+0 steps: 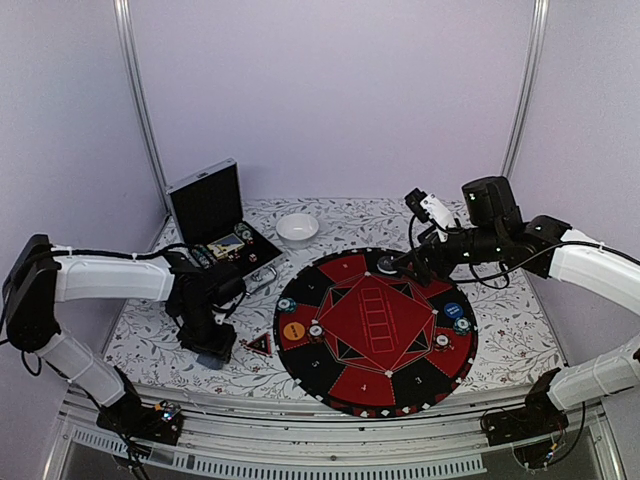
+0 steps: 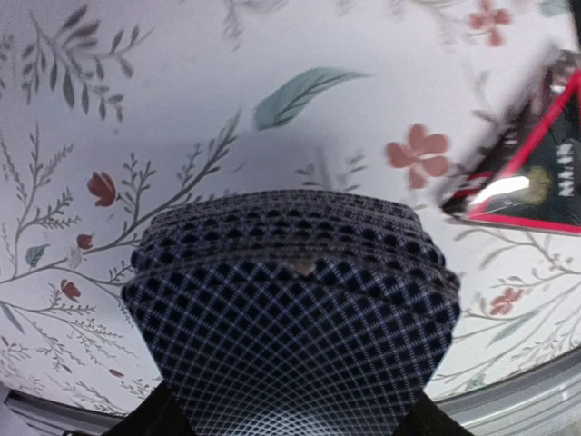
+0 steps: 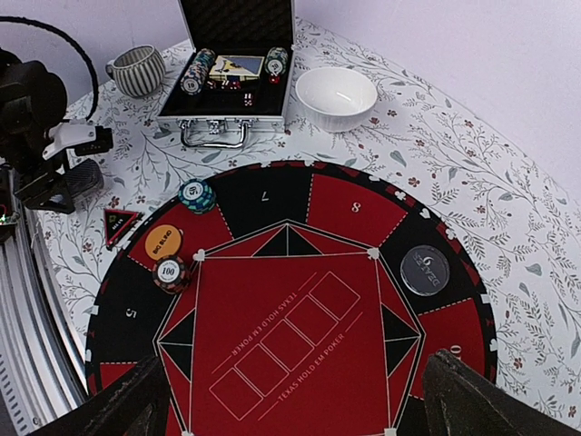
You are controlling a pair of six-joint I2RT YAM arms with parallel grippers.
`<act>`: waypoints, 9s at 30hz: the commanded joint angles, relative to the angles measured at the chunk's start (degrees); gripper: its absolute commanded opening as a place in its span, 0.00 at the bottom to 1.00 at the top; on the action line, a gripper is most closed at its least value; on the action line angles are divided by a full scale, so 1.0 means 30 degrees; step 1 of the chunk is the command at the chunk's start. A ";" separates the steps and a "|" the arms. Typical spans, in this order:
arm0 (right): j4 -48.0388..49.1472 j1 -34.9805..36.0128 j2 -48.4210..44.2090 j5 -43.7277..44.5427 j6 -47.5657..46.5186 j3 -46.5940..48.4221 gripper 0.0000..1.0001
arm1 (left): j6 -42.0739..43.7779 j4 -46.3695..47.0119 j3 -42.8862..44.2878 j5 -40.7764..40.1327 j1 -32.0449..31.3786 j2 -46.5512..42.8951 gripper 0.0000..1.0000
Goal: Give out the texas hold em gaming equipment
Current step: Pick up the face-down deck piles from the corner of the board, then pass from the left arm to the right, then pass from the right arm to the left, then pick up the poker card from the face-down deck piles.
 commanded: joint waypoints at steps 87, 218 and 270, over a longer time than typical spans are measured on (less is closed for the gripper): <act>1.5525 0.3794 0.9371 -1.8681 1.7568 0.1249 0.02 | 1.3708 2.2119 -0.5355 -0.3619 -0.8992 -1.2508 0.98; 0.2482 0.4410 0.9524 -1.0291 0.9081 0.6691 0.64 | 1.4592 2.4488 -0.6959 0.0196 -0.6340 -1.0879 0.57; 0.0166 0.4391 0.8331 -0.9259 0.7278 0.8167 0.37 | 1.3998 2.4646 -0.7312 -0.0356 -0.6053 -1.0612 0.56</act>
